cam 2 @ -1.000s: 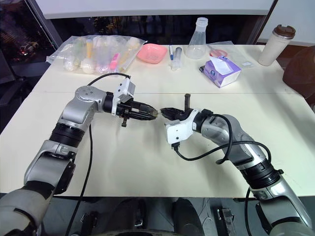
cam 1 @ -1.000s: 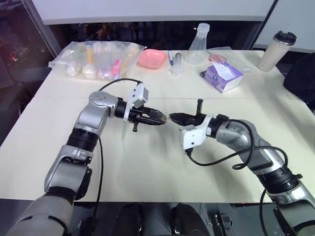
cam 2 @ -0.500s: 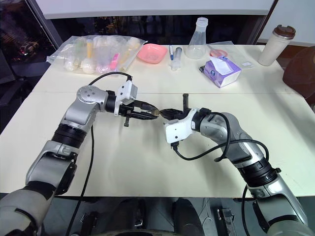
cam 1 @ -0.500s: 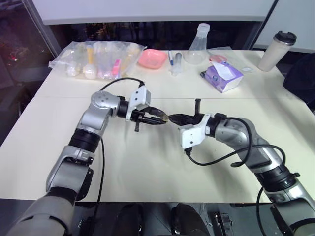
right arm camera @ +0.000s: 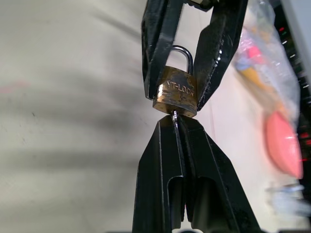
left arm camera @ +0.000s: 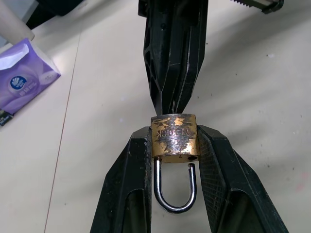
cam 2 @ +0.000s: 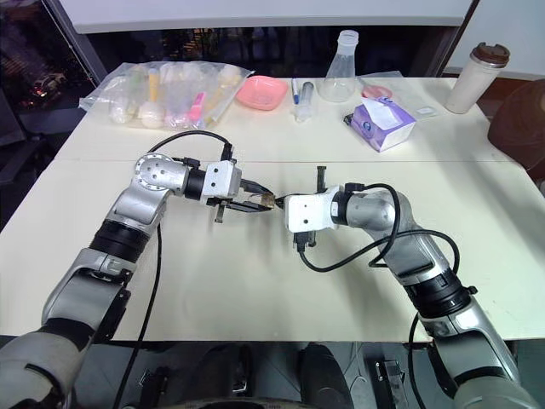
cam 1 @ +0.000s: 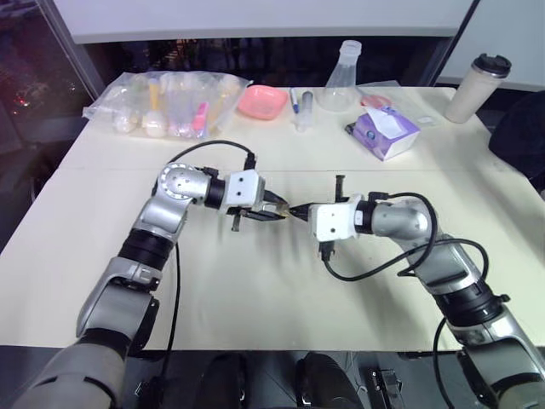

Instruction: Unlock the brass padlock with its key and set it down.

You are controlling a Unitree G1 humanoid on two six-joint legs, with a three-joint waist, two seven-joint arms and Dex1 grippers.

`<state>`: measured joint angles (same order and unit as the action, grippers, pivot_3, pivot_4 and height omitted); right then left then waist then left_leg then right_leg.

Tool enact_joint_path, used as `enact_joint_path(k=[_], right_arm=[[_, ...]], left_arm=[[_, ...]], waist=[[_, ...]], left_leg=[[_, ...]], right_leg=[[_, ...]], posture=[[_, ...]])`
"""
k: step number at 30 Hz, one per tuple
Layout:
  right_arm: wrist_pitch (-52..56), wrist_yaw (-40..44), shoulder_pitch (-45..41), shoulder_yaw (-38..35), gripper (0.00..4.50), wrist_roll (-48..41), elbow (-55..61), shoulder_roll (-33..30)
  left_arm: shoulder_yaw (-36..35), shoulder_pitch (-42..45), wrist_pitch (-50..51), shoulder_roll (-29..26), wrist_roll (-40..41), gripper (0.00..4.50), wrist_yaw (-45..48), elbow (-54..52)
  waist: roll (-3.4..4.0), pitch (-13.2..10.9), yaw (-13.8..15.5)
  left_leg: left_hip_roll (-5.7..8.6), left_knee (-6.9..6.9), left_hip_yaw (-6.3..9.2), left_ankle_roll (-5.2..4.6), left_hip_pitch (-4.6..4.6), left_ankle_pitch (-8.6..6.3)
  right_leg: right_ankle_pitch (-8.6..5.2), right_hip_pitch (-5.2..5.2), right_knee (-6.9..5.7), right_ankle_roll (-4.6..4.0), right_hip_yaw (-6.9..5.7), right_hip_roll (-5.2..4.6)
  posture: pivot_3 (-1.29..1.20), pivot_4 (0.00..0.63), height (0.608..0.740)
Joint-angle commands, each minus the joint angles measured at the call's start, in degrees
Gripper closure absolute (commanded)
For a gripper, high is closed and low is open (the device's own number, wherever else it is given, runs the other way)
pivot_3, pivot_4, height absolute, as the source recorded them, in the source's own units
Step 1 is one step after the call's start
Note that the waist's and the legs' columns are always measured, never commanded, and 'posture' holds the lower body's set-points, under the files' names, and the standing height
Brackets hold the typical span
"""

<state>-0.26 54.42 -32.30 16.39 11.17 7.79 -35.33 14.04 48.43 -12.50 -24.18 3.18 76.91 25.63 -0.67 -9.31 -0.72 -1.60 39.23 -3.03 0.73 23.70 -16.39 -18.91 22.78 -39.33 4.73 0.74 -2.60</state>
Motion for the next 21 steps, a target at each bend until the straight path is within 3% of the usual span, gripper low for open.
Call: enact_joint_path(k=[1,3,9,12,19,21], right_arm=[[-2.68,-1.13,-1.53,0.29,4.48,0.83,1.97,0.17],[-7.23,-3.6,-1.51,0.64,4.48,4.52,1.33,-0.93],[-23.67,-20.08,0.34,-0.31,4.48,17.99,0.11,-2.66],[-26.34,-22.98,1.94,-0.83,3.64,18.95,-0.09,-2.7],[-28.82,-25.76,2.15,-1.08,0.05,20.16,-0.37,-2.32],[-29.01,-26.08,1.99,-1.03,0.05,20.65,-0.43,-2.05]], left_arm=[[-0.21,-0.17,3.03,0.96,2.71,3.77,-0.08,-4.02],[-0.77,-0.25,5.99,0.93,3.49,3.77,-0.19,-4.33],[-4.35,1.41,28.12,0.26,12.83,3.77,2.99,-6.42],[-4.0,1.59,29.52,-0.55,12.71,3.77,3.55,-6.94],[-4.06,2.12,30.66,-0.32,12.67,3.77,3.82,-7.05],[-4.11,2.39,30.42,-0.14,12.57,3.77,3.71,-6.59]], waist=[[0.0,0.0,0.04],[0.0,0.0,0.13],[0.0,0.0,-0.08],[0.0,0.0,-0.08],[0.0,0.0,-0.06],[0.0,0.0,-0.07]], left_leg=[[0.0,0.0,0.0,-0.02,0.0,-0.01],[0.01,0.01,0.0,-0.04,0.0,-0.02],[0.0,0.01,0.0,0.03,0.01,0.02],[0.0,0.01,-0.01,0.06,0.0,0.04],[0.0,0.02,-0.01,0.12,0.0,0.07],[0.0,0.02,-0.01,0.12,0.0,0.07]], right_leg=[[0.0,0.0,0.0,0.0,0.0,0.0],[0.0,0.0,0.0,0.0,0.0,-0.01],[0.0,0.03,-0.02,0.0,0.0,0.02],[0.0,0.02,-0.04,0.0,0.01,0.03],[0.0,0.02,-0.06,0.0,0.02,0.02],[0.0,0.01,-0.06,0.0,0.02,0.02]], posture=[[0.0,0.15,0.715],[0.0,0.15,0.715],[0.0,0.15,0.715],[0.0,0.15,0.715],[0.0,0.15,0.715],[0.0,0.15,0.715]])
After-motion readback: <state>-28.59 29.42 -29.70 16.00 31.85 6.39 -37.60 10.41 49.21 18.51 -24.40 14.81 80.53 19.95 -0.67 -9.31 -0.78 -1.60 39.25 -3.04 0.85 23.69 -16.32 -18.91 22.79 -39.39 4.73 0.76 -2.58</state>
